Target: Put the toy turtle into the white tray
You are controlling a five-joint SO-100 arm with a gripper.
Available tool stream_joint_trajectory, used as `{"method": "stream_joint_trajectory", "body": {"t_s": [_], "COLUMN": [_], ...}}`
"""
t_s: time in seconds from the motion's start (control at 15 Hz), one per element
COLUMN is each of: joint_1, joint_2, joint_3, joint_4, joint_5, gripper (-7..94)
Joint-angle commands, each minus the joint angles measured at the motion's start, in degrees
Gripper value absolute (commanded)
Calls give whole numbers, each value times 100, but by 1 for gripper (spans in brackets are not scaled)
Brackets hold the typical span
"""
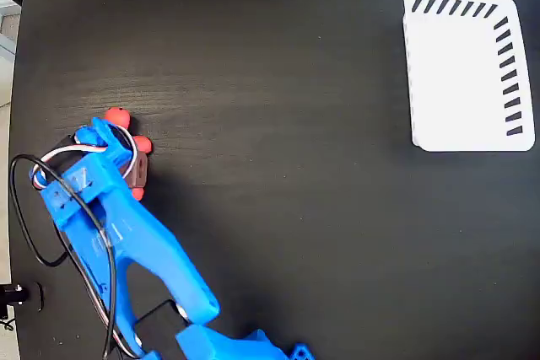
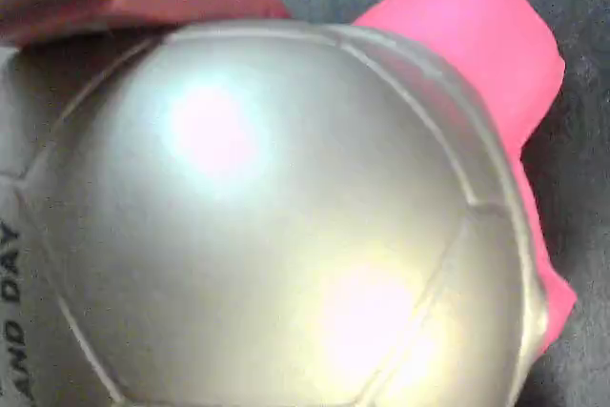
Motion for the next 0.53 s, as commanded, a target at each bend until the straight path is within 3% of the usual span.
{"method": "stream_joint_trajectory", "body": {"t_s": [0.0,0.47], "joint_1": [-18,439], "joint_2": [686,2962], "joint_3": [-220,-114], "joint_4": [281,1301], "joint_5": [88,158], "gripper": [0,0]}}
